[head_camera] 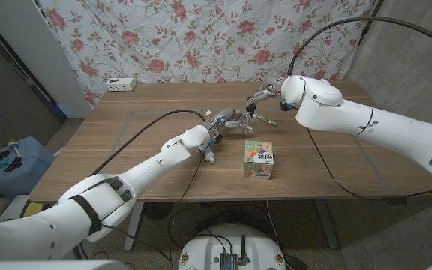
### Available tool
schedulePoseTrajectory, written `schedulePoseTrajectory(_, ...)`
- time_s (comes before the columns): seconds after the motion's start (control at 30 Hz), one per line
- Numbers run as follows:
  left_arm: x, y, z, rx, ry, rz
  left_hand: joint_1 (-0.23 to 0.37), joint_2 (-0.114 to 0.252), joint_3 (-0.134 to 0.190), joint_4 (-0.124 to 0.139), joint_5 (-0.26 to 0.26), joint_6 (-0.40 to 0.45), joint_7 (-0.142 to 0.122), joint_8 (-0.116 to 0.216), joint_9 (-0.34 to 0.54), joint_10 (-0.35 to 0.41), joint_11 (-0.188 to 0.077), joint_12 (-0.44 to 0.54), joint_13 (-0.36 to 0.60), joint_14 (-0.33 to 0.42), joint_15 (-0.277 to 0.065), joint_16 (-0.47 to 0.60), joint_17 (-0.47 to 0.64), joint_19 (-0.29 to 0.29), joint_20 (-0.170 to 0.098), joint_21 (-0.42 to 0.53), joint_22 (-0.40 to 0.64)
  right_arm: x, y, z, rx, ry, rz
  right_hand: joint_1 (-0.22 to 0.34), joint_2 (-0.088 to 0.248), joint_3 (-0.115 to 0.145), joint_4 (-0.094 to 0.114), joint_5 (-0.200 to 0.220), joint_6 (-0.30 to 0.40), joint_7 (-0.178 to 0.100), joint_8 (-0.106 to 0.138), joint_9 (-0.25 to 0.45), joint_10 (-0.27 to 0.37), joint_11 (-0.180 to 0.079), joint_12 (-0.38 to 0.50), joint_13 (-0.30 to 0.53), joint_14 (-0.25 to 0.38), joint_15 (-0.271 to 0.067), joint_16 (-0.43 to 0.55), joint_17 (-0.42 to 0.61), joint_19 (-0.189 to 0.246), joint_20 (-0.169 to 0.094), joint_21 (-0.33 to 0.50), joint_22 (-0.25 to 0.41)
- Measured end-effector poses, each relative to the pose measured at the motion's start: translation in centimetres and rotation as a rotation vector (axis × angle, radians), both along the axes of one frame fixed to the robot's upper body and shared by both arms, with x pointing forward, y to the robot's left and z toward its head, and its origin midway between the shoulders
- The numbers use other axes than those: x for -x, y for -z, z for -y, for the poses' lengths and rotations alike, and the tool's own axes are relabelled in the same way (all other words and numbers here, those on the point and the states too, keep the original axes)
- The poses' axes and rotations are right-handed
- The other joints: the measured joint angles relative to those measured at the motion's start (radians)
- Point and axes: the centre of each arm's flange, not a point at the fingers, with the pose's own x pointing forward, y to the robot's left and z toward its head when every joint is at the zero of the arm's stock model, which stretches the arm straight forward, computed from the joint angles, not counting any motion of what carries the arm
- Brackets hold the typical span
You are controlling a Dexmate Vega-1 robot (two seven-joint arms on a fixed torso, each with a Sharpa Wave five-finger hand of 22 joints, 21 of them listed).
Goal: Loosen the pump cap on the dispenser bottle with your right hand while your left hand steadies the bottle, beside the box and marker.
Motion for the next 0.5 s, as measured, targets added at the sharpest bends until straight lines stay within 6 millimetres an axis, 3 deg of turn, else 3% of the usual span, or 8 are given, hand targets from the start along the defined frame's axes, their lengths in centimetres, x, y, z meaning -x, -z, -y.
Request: schedulePoseTrajectory(0.5,0.01,0.05,0.12,-0.001,0.003,-0.001,0.0,0.0,0.0,0.0,0.0,0.0,0.0,-0.004,0.0,0.0,0.0,-0.005,0.0,0.0,0.0,0.003,-0.001,0.0,0.0,0.0,0.0,-0.22,0.3,0.06,0.008,0.013,-0.007,0.069,0.02,0.037,-0.046,0.008,0.007,-0.007,0.007,0.005,-0.005,-0.006,0.0,0.0,0.004,-0.004,0.0,-0.002,0.004,-0.004,0.0,0.0)
